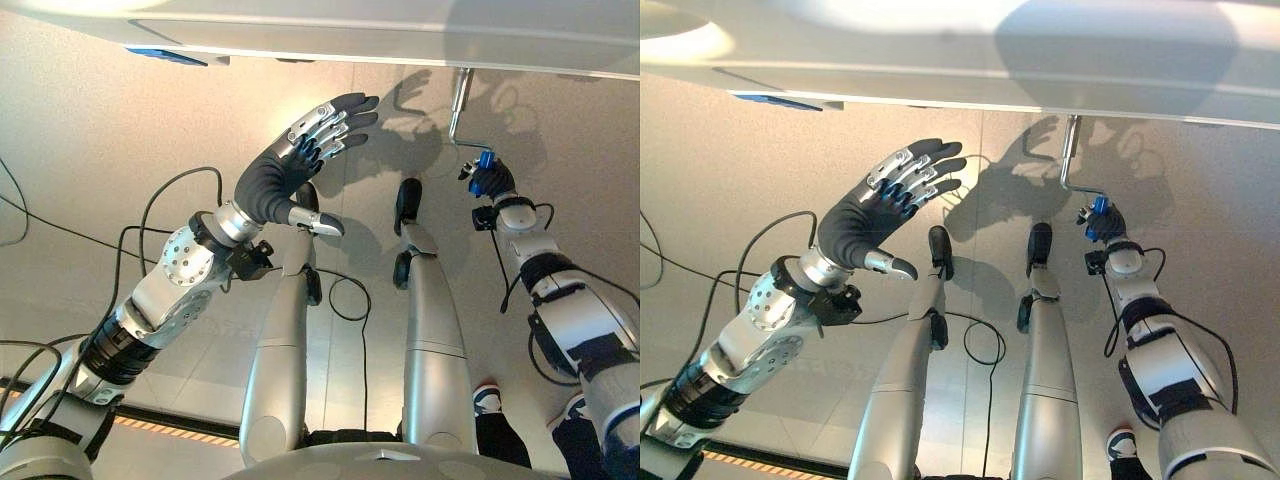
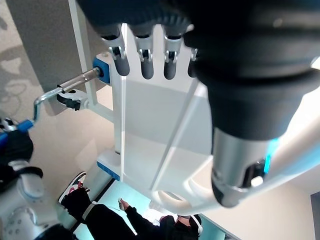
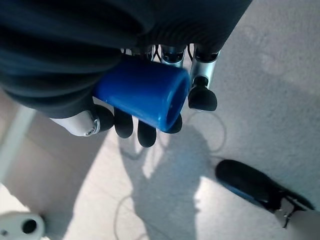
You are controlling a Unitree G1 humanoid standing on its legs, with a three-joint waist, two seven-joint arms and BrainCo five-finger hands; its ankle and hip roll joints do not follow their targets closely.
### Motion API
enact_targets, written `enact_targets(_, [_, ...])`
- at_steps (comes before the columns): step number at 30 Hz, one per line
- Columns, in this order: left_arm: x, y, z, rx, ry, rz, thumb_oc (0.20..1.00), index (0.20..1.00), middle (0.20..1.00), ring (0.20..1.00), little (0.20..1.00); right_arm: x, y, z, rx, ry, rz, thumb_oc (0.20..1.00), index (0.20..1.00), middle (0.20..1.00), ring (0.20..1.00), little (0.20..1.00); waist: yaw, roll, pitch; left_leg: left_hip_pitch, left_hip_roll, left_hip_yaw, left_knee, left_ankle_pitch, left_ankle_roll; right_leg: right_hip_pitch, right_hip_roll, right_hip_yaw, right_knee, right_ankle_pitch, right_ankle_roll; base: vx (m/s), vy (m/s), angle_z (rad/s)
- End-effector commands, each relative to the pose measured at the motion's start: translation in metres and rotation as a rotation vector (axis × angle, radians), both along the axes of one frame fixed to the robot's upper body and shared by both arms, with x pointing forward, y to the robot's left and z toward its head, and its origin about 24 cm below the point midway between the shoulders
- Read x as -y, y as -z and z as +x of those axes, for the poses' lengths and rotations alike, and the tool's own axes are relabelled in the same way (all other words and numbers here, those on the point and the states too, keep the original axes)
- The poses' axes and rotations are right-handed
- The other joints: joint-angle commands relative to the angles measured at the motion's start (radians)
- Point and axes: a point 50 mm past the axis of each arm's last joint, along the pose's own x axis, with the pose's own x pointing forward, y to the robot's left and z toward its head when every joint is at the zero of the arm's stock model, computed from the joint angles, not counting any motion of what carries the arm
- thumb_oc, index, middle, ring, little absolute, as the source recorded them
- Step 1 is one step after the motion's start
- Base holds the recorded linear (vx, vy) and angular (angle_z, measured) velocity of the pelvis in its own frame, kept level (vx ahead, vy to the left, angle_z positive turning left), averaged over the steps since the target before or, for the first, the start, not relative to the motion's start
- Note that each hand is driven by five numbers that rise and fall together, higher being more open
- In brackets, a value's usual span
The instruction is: Raise the hospital bed
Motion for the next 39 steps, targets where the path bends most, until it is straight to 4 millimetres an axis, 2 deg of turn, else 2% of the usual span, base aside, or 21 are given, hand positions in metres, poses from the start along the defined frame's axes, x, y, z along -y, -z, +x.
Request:
enact_targets(1, [0.011, -0.017, -0.011, 0.086, 0.061, -0.093, 1.000, 1.000, 1.000, 1.000, 1.000, 0.036, 0.014, -0.017, -0.197, 0.096, -0.248, 0.200, 0.200, 0.200, 0.200, 0.200, -0.004, 0.107, -0.013, -0.038, 0.025, -0.051, 0.136, -0.100, -0.023, 0.038, 0.040, -0.037, -0.089, 0.051, 0.088, 0.00, 0.000, 0.00])
enact_targets(2, [0.012, -0.017, -0.010, 0.080, 0.054, -0.107, 1.000, 1.000, 1.000, 1.000, 1.000, 0.016, 0.010, -0.006, -0.205, 0.033, -0.295, 0.200, 0.200, 0.200, 0.200, 0.200, 0.005, 0.110, -0.013, -0.047, 0.023, -0.053, 0.143, -0.103, -0.020, 0.032, 0.039, -0.039, -0.086, 0.051, 0.087, 0.00, 0.034, 0.03])
enact_targets(5, [0.012, -0.019, -0.010, 0.090, 0.042, -0.126, 1.000, 1.000, 1.000, 1.000, 1.000, -0.004, 0.003, 0.004, -0.187, -0.024, -0.351, 0.200, 0.200, 0.200, 0.200, 0.200, 0.009, 0.111, -0.013, -0.055, 0.020, -0.054, 0.149, -0.106, -0.018, 0.024, 0.038, -0.040, -0.081, 0.051, 0.087, 0.01, 0.044, 0.00])
enact_targets(6, [0.012, -0.019, -0.009, 0.084, 0.025, -0.136, 1.000, 1.000, 1.000, 1.000, 1.000, -0.028, 0.001, 0.012, -0.198, -0.117, -0.452, 0.200, 0.200, 0.200, 0.200, 0.200, 0.014, 0.110, -0.013, -0.065, 0.019, -0.054, 0.152, -0.107, -0.016, 0.020, 0.038, -0.041, -0.082, 0.054, 0.087, 0.00, 0.000, 0.00])
enact_targets(8, [0.012, -0.018, -0.008, 0.082, 0.020, -0.144, 1.000, 1.000, 1.000, 1.000, 1.000, -0.038, -0.002, 0.015, -0.188, -0.143, -0.476, 0.200, 0.200, 0.200, 0.200, 0.200, 0.014, 0.109, -0.013, -0.069, 0.018, -0.054, 0.155, -0.108, -0.016, 0.019, 0.038, -0.041, -0.083, 0.055, 0.087, 0.01, 0.035, -0.01])
enact_targets(9, [0.011, -0.018, -0.007, 0.075, 0.002, -0.158, 1.000, 1.000, 1.000, 1.000, 1.000, -0.066, -0.002, 0.020, -0.185, -0.252, -0.588, 0.200, 0.200, 0.200, 0.200, 0.200, 0.016, 0.107, -0.013, -0.073, 0.017, -0.053, 0.157, -0.110, -0.015, 0.014, 0.038, -0.039, -0.082, 0.056, 0.087, 0.02, 0.046, 0.00])
enact_targets(10, [0.011, -0.018, -0.007, 0.076, -0.004, -0.169, 1.000, 1.000, 1.000, 1.000, 1.000, -0.080, -0.003, 0.022, -0.162, -0.295, -0.607, 0.200, 0.200, 0.200, 0.200, 0.200, 0.014, 0.105, -0.013, -0.075, 0.016, -0.053, 0.161, -0.112, -0.014, 0.012, 0.037, -0.038, -0.080, 0.055, 0.086, 0.02, 0.043, 0.01])
enact_targets(12, [0.009, -0.019, -0.007, 0.077, -0.015, -0.183, 1.000, 1.000, 1.000, 1.000, 1.000, -0.104, 0.000, 0.022, -0.142, -0.371, -0.631, 0.200, 0.200, 0.200, 0.200, 0.200, 0.015, 0.102, -0.013, -0.077, 0.014, -0.055, 0.167, -0.115, -0.013, 0.015, 0.038, -0.035, -0.082, 0.056, 0.086, 0.00, 0.000, 0.00])
enact_targets(13, [0.009, -0.019, -0.007, 0.077, -0.016, -0.184, 1.000, 1.000, 1.000, 1.000, 1.000, -0.105, 0.000, 0.022, -0.142, -0.371, -0.632, 0.200, 0.200, 0.200, 0.200, 0.200, 0.015, 0.102, -0.013, -0.077, 0.014, -0.055, 0.167, -0.115, -0.013, 0.015, 0.038, -0.035, -0.082, 0.056, 0.086, 0.00, 0.000, 0.00])
enact_targets(15, [0.008, -0.020, -0.007, 0.075, -0.026, -0.207, 1.000, 1.000, 1.000, 1.000, 1.000, -0.143, 0.001, 0.021, -0.101, -0.509, -0.717, 0.200, 0.200, 0.200, 0.200, 0.200, 0.015, 0.098, -0.013, -0.082, 0.013, -0.054, 0.174, -0.119, -0.012, 0.013, 0.037, -0.034, -0.078, 0.055, 0.085, 0.01, 0.019, 0.01])
enact_targets(17, [0.008, -0.019, -0.007, 0.071, -0.032, -0.212, 1.000, 1.000, 1.000, 1.000, 1.000, -0.152, 0.001, 0.020, -0.085, -0.539, -0.721, 0.200, 0.200, 0.200, 0.200, 0.200, 0.015, 0.097, -0.013, -0.084, 0.013, -0.054, 0.178, -0.120, -0.012, 0.012, 0.038, -0.032, -0.078, 0.054, 0.085, 0.01, 0.017, -0.02])
enact_targets(18, [0.007, -0.019, -0.006, 0.075, -0.041, -0.218, 1.000, 1.000, 1.000, 1.000, 1.000, -0.176, 0.001, 0.016, -0.050, -0.645, -0.783, 0.200, 0.200, 0.200, 0.200, 0.200, 0.016, 0.096, -0.013, -0.085, 0.013, -0.051, 0.177, -0.122, -0.012, 0.011, 0.037, -0.033, -0.080, 0.056, 0.086, 0.01, 0.023, -0.04])
enact_targets(19, [0.007, -0.019, -0.006, 0.075, -0.042, -0.218, 1.000, 1.000, 1.000, 1.000, 1.000, -0.176, 0.001, 0.016, -0.051, -0.646, -0.783, 0.200, 0.200, 0.200, 0.200, 0.200, 0.015, 0.096, -0.013, -0.085, 0.013, -0.051, 0.177, -0.122, -0.011, 0.011, 0.037, -0.033, -0.080, 0.056, 0.086, 0.02, 0.037, -0.05])
enact_targets(21, [0.005, -0.018, -0.007, 0.075, -0.048, -0.226, 1.000, 1.000, 1.000, 1.000, 1.000, -0.204, -0.006, 0.009, 0.029, -0.755, -0.797, 0.200, 0.200, 0.200, 0.200, 0.200, 0.014, 0.094, -0.013, -0.085, 0.011, -0.048, 0.178, -0.124, -0.010, 0.011, 0.035, -0.032, -0.082, 0.057, 0.086, 0.01, 0.025, -0.05])
enact_targets(22, [0.005, -0.018, -0.007, 0.075, -0.048, -0.226, 1.000, 1.000, 1.000, 1.000, 1.000, -0.204, -0.006, 0.009, 0.029, -0.755, -0.797, 0.200, 0.200, 0.200, 0.200, 0.200, 0.014, 0.094, -0.013, -0.084, 0.011, -0.048, 0.177, -0.124, -0.010, 0.011, 0.035, -0.032, -0.082, 0.057, 0.086, 0.01, 0.033, -0.05])
enact_targets(23, [0.003, -0.018, -0.008, 0.074, -0.049, -0.229, 1.000, 1.000, 1.000, 1.000, 1.000, -0.225, -0.011, 0.000, 0.097, -0.851, -0.783, 0.200, 0.200, 0.200, 0.200, 0.200, 0.012, 0.092, -0.013, -0.085, 0.011, -0.048, 0.180, -0.123, -0.010, 0.010, 0.035, -0.029, -0.082, 0.057, 0.087, 0.01, 0.022, -0.03])
enact_targets(30, [-0.001, -0.018, -0.010, 0.085, -0.051, -0.224, 1.000, 1.000, 1.000, 1.000, 1.000, -0.250, -0.034, -0.021, 0.258, -1.009, -0.651, 0.200, 0.200, 0.200, 0.200, 0.200, 0.002, 0.080, -0.013, -0.088, 0.011, -0.045, 0.186, -0.125, -0.010, 0.013, 0.034, -0.026, -0.088, 0.062, 0.088, 0.00, 0.010, 0.00])
enact_targets(32, [-0.003, -0.017, -0.010, 0.085, -0.055, -0.215, 1.000, 1.000, 1.000, 1.000, 1.000, -0.248, -0.045, -0.031, 0.325, -1.040, -0.494, 0.200, 0.200, 0.200, 0.200, 0.200, -0.007, 0.072, -0.013, -0.087, 0.013, -0.043, 0.185, -0.124, -0.010, 0.012, 0.032, -0.026, -0.091, 0.065, 0.090, 0.00, 0.000, 0.00])
enact_targets(34, [-0.006, -0.017, -0.011, 0.096, -0.066, -0.191, 1.000, 1.000, 1.000, 1.000, 1.000, -0.230, -0.061, -0.046, 0.412, -1.068, -0.294, 0.200, 0.200, 0.200, 0.200, 0.200, -0.025, 0.057, -0.013, -0.089, 0.014, -0.041, 0.186, -0.123, -0.011, 0.016, 0.030, -0.024, -0.098, 0.069, 0.092, 0.00, 0.000, 0.00])
enact_targets(36, [-0.007, -0.016, -0.011, 0.097, -0.070, -0.178, 1.000, 1.000, 1.000, 1.000, 1.000, -0.220, -0.066, -0.051, 0.434, -1.076, -0.269, 0.200, 0.200, 0.200, 0.200, 0.200, -0.030, 0.055, -0.013, -0.088, 0.014, -0.041, 0.187, -0.123, -0.011, 0.016, 0.030, -0.024, -0.096, 0.069, 0.093, 0.00, 0.000, 0.00])
enact_targets(39, [-0.013, -0.017, -0.012, 0.133, -0.091, -0.128, 1.000, 1.000, 1.000, 1.000, 1.000, -0.180, -0.087, -0.070, 0.535, -1.064, -0.087, 0.200, 0.200, 0.200, 0.200, 0.200, -0.053, 0.046, -0.013, -0.087, 0.014, -0.040, 0.192, -0.125, -0.012, 0.018, 0.030, -0.023, -0.092, 0.068, 0.094, 0.00, 0.010, 0.03])
